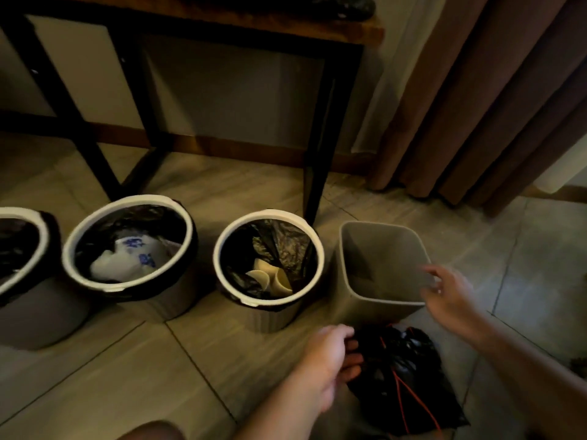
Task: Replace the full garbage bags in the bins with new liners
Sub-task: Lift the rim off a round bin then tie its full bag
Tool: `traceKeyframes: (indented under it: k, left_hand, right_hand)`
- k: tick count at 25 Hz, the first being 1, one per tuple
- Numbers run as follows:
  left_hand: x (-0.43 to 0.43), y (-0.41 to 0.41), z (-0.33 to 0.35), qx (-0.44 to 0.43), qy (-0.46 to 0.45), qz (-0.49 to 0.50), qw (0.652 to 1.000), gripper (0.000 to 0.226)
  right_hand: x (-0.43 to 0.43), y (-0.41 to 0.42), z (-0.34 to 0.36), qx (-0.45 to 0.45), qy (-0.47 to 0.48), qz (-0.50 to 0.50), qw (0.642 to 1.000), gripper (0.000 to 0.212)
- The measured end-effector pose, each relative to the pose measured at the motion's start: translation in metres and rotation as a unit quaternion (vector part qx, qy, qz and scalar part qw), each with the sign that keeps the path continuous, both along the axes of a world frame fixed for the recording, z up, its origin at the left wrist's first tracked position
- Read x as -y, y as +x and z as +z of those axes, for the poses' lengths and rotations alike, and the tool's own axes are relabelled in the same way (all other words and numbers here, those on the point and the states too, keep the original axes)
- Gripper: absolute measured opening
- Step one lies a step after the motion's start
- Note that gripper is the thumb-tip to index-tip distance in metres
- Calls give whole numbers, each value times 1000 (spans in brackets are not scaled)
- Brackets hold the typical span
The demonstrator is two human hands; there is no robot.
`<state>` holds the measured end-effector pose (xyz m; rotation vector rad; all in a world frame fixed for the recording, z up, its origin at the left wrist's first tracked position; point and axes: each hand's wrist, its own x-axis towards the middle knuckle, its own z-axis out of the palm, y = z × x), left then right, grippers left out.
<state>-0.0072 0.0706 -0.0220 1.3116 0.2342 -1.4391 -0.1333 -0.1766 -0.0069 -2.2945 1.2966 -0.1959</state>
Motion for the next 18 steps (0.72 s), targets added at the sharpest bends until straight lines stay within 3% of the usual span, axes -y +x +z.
traceKeyframes:
  k: [4,7,9,12,14,17,18]
  left_hand:
    - [-67,67,49,128,3,47,991,13]
    - [-98,121,50,190,37,117,974,9]
    - [-106,150,29,209,61,158,963,12]
    - [-115,166,-5,221,90,190,952,11]
    - [-111,171,-25,232,92,193,949,14]
    - [-100,171,-46,249,82,209,942,18]
    - [-97,171,-48,256,71,215,940,18]
  right_hand:
    - [-49,90,99,-92,9,172,981,15]
    - [-90,167,119,-121,-4,299,946,7]
    - [-120,210,89,-155,-3,405,901,25]
    - [-167,238,23,-211,-97,533,813,59]
    - [-182,238,-13,-165,-121,543,815,52]
    - [-188,226,-51,-66,-46,473,877,43]
    - [-188,221,-61,-35,-61,458,886,37]
